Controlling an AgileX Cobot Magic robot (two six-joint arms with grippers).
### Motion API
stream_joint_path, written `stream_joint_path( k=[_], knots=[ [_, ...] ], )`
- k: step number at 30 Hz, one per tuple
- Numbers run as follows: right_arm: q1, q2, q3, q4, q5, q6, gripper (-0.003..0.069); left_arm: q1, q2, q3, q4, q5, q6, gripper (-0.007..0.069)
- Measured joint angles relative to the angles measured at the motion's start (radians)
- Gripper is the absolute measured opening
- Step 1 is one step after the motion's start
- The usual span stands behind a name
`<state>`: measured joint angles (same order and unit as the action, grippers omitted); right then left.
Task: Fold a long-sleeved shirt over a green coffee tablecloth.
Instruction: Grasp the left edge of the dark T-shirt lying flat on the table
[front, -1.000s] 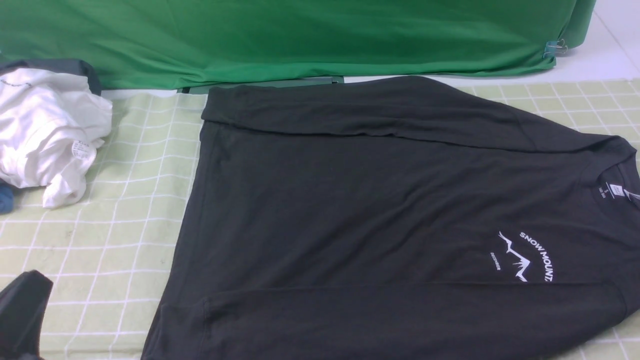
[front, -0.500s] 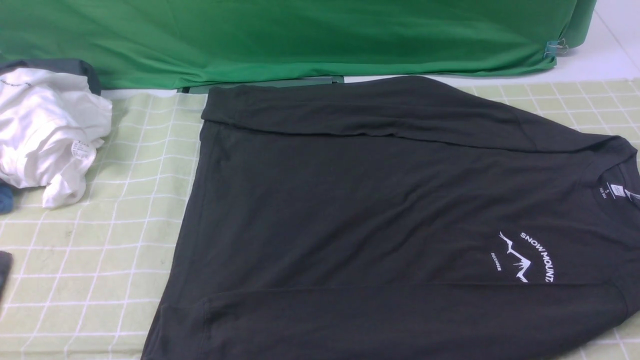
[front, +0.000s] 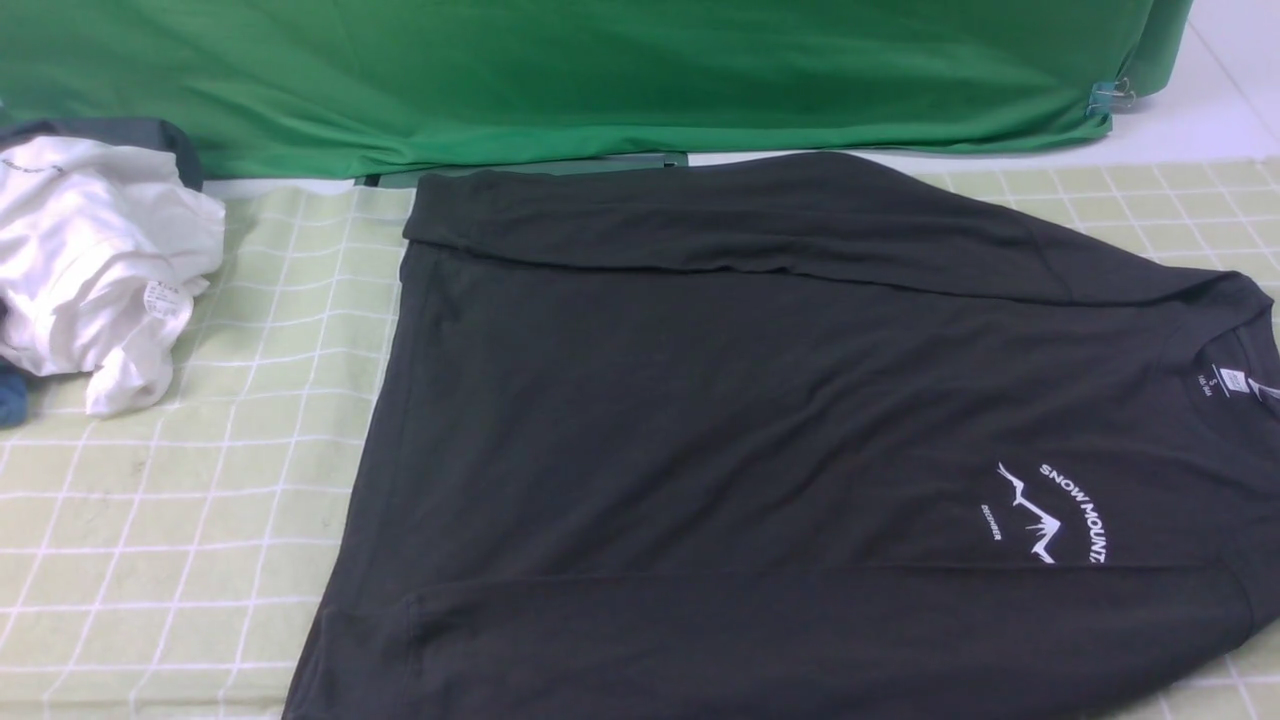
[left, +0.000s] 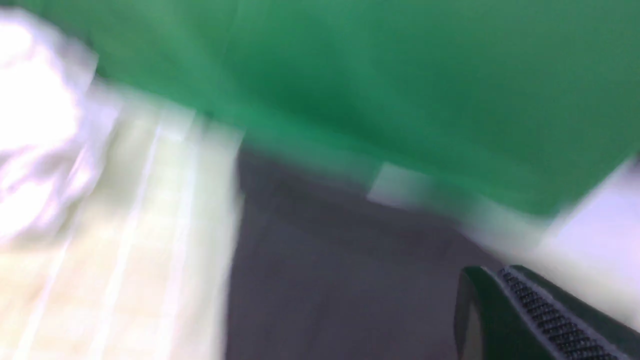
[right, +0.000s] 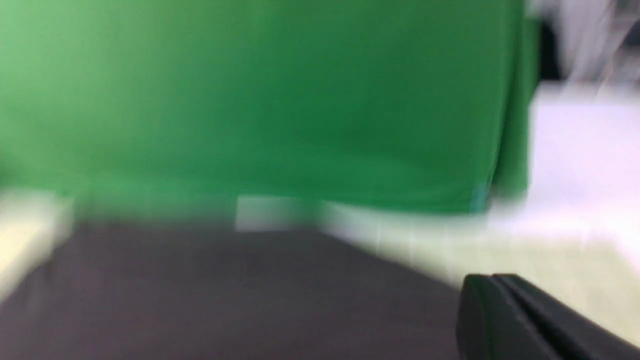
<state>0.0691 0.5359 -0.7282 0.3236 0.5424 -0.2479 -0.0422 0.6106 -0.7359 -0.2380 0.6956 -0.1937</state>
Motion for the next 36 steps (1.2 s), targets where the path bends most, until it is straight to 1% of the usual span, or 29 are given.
stream_joint_path(
  k=[1,2,3,4,5,8,10,14,16,19,21,22,23,26,29,32,36],
  knots=[
    [0.000,0.000,0.000,0.000,0.024,-0.006,-0.0001,0.000,0.013,-0.006,-0.004,0.013,0.011,0.0017],
    [0.000,0.127,-0.088,0.000,0.217,-0.056,-0.0001,0.000,0.138,-0.013,-0.060,0.122,0.103,0.0017],
    [0.000,0.161,-0.105,-0.001,0.268,-0.071,-0.0001,0.000,0.208,-0.011,-0.081,0.177,0.131,0.0017],
    [0.000,0.234,-0.129,0.000,0.353,-0.091,-0.0001,0.000,0.277,-0.004,-0.105,0.219,0.158,0.0017],
    [0.000,0.234,-0.129,0.000,0.362,-0.094,-0.0001,0.000,0.291,0.000,-0.109,0.226,0.163,0.0017],
    [0.000,0.362,-0.139,0.001,0.431,-0.105,0.0003,0.000,0.507,0.040,-0.130,0.263,0.211,0.0017],
    [0.000,0.412,-0.139,0.001,0.441,-0.102,0.0006,0.000,0.607,0.046,-0.133,0.257,0.224,0.0023],
    [0.000,0.463,-0.139,0.001,0.444,-0.101,0.0014,0.000,0.716,0.050,-0.138,0.207,0.230,0.0041],
    [0.000,0.483,-0.139,0.001,0.446,-0.099,0.0022,0.000,0.776,0.050,-0.138,0.159,0.231,0.0064],
    [0.000,0.487,-0.139,0.001,0.446,-0.099,0.0029,0.000,0.819,0.050,-0.138,0.109,0.231,0.0107],
    [0.000,0.487,-0.140,0.002,0.439,-0.099,0.0037,0.000,0.857,0.050,-0.139,0.039,0.231,0.0162],
    [0.000,0.487,-0.140,0.002,0.439,-0.099,0.0038,0.000,0.860,0.050,-0.139,0.033,0.231,0.0167],
    [0.000,0.487,-0.142,0.002,0.434,-0.099,0.0042,0.000,0.887,0.050,-0.141,-0.012,0.231,0.0210],
    [0.000,0.487,-0.144,0.003,0.432,-0.099,0.0048,0.000,0.929,0.050,-0.146,-0.051,0.231,0.0270],
    [0.000,0.487,-0.147,0.003,0.430,-0.099,0.0049,0.000,0.954,0.050,-0.150,-0.059,0.231,0.0312],
    [0.000,0.487,-0.147,0.003,0.425,-0.099,0.0051,0.000,0.955,0.050,-0.154,-0.063,0.231,0.0323],
    [0.000,0.487,-0.147,0.006,0.424,-0.099,0.0057,0.000,0.955,0.050,-0.156,-0.063,0.236,0.0318]
  ],
)
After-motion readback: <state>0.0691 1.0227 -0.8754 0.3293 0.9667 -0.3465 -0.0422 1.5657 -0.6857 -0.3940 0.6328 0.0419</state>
